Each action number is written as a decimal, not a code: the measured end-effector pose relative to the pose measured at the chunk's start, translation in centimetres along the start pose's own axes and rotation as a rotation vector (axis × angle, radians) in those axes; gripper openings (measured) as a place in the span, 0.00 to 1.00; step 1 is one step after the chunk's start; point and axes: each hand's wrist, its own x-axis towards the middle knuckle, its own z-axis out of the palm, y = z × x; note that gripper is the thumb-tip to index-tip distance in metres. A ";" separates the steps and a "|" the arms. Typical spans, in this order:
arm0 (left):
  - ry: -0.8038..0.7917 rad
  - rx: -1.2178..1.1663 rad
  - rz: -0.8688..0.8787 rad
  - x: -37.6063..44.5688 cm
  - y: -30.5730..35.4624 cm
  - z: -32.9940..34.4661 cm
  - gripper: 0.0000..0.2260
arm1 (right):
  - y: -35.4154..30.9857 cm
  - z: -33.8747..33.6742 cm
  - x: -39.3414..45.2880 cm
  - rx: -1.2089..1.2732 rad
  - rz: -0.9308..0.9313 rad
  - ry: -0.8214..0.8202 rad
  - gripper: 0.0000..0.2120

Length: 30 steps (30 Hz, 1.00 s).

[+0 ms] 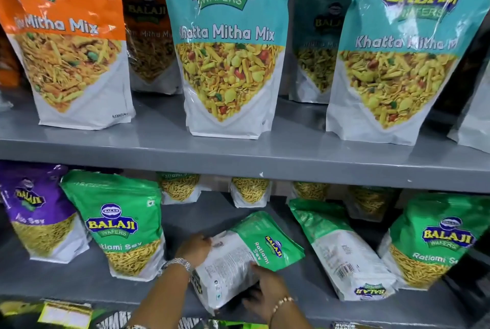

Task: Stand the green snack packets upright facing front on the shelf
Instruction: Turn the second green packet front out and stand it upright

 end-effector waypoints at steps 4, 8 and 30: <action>-0.014 -0.290 0.026 -1.2 -0.2 1.0 0.07 | -0.9 -0.2 0.0 0.035 -0.030 -0.064 0.06; -0.026 -0.710 0.081 -2.9 -0.7 1.5 0.11 | -2.7 -0.9 -0.7 -0.073 -0.226 -0.077 0.14; 0.219 -0.966 0.055 -3.5 -4.9 4.2 0.06 | -8.1 -3.5 -0.6 -0.676 -0.438 -0.440 0.27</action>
